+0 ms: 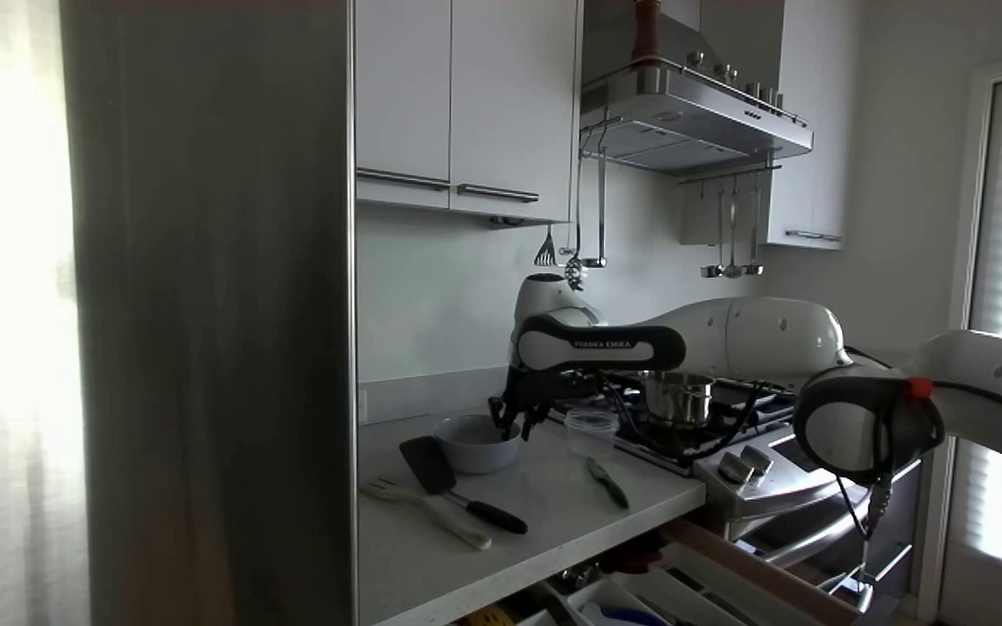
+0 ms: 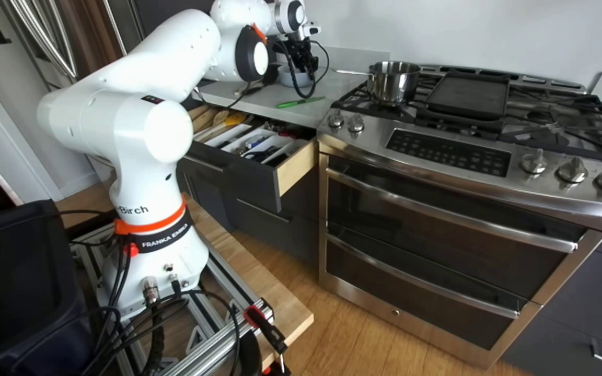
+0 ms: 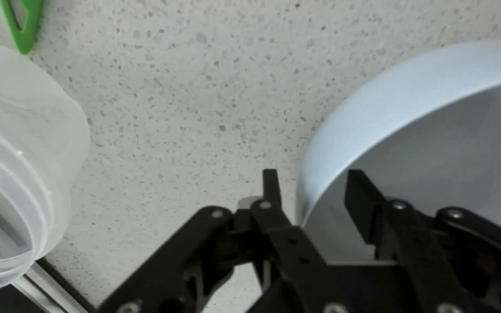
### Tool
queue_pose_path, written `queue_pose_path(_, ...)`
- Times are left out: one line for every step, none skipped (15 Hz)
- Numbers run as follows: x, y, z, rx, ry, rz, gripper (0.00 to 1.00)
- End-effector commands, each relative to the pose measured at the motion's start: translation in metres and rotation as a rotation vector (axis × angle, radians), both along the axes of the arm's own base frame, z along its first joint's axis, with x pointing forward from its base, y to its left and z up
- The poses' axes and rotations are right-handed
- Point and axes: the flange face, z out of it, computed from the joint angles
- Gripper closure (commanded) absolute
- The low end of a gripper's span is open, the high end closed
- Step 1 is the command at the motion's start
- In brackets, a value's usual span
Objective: Pick up the clear lunch box and put it on the right side of the kitchen counter, pick up the gray bowl and move it forward onto the kitchen counter
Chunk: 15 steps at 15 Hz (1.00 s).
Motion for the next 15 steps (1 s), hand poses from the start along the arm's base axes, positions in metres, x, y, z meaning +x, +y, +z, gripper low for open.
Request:
queue_pose_path(-0.002, 0.0, 0.001, 0.021, 0.034, 0.004, 0.85)
queue_pose_path(-0.003, 0.0, 0.001, 0.025, 0.038, 0.005, 0.92)
queue_pose_path(-0.002, -0.001, 0.002, 0.025, 0.042, 0.003, 0.99)
queue_pose_path(-0.002, -0.003, 0.003, 0.027, 0.045, 0.001, 1.0)
queue_pose_path(-0.001, -0.004, 0.006, 0.029, 0.037, 0.007, 1.0)
queue_pose_path(0.0, -0.005, 0.007, 0.032, 0.033, 0.019, 0.98)
queue_pose_path(0.0, -0.006, 0.01, 0.027, 0.037, 0.028, 0.98)
queue_pose_path(0.0, -0.008, 0.016, 0.034, 0.037, 0.035, 0.98)
queue_pose_path(-0.001, -0.009, 0.02, 0.032, 0.036, 0.047, 0.99)
queue_pose_path(-0.001, -0.011, 0.025, 0.029, 0.038, 0.055, 0.99)
queue_pose_path(-0.001, -0.012, 0.026, 0.021, 0.046, 0.067, 0.98)
queue_pose_path(-0.002, -0.014, 0.029, 0.017, 0.051, 0.08, 0.98)
queue_pose_path(-0.002, -0.016, 0.031, 0.013, 0.057, 0.096, 0.98)
queue_pose_path(-0.003, -0.017, 0.035, 0.012, 0.063, 0.115, 0.98)
queue_pose_path(-0.004, -0.018, 0.037, 0.006, 0.071, 0.137, 0.98)
